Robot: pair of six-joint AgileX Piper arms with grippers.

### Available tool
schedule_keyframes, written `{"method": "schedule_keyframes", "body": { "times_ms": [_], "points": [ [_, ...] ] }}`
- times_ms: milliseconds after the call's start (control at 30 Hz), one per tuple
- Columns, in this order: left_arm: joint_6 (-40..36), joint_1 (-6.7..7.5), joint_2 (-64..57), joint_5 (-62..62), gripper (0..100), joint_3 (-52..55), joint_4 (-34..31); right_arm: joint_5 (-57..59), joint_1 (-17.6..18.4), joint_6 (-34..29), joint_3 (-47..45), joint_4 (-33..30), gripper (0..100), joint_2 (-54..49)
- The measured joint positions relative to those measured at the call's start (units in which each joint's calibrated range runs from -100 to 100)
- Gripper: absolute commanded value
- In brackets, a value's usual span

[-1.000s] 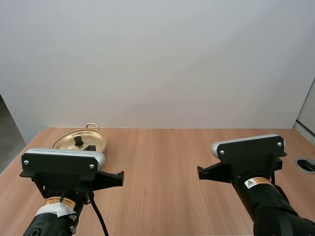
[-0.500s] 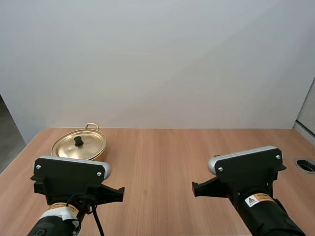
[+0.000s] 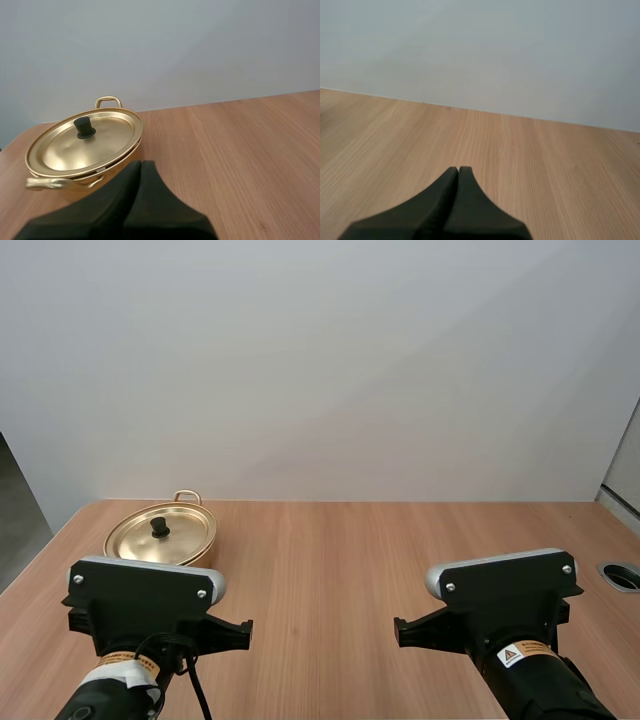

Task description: Open the pot, put the car inside, and close it

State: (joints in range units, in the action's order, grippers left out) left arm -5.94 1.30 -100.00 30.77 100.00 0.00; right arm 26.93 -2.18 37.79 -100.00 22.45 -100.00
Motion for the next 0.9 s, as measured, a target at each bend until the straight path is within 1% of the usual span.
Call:
{"method": "schedule_keyframes", "body": {
  "times_ms": [67, 233, 367, 500, 900],
  "points": [
    [0.0, 0.00, 0.0, 0.0, 0, 0.0, 0.0, -0.6, 0.0, -0.1, 0.0, 1.2, 0, 0.0],
    [0.0, 0.00, 0.0, 0.0, 0, 0.0, 0.0, -2.2, 0.0, -0.1, 0.0, 6.8, 0, 0.0],
    [0.0, 0.00, 0.0, 0.0, 0, 0.0, 0.0, -6.3, 0.0, -2.4, 0.0, 6.5, 0, 0.0],
    [0.0, 0.00, 0.0, 0.0, 0, 0.0, 0.0, -7.7, 0.0, -8.0, 0.0, 1.3, 0, 0.0],
    [0.0, 0.00, 0.0, 0.0, 0, 0.0, 0.0, -0.9, 0.3, -25.8, 0.0, -19.0, 0, 0.0]
  ]
}}
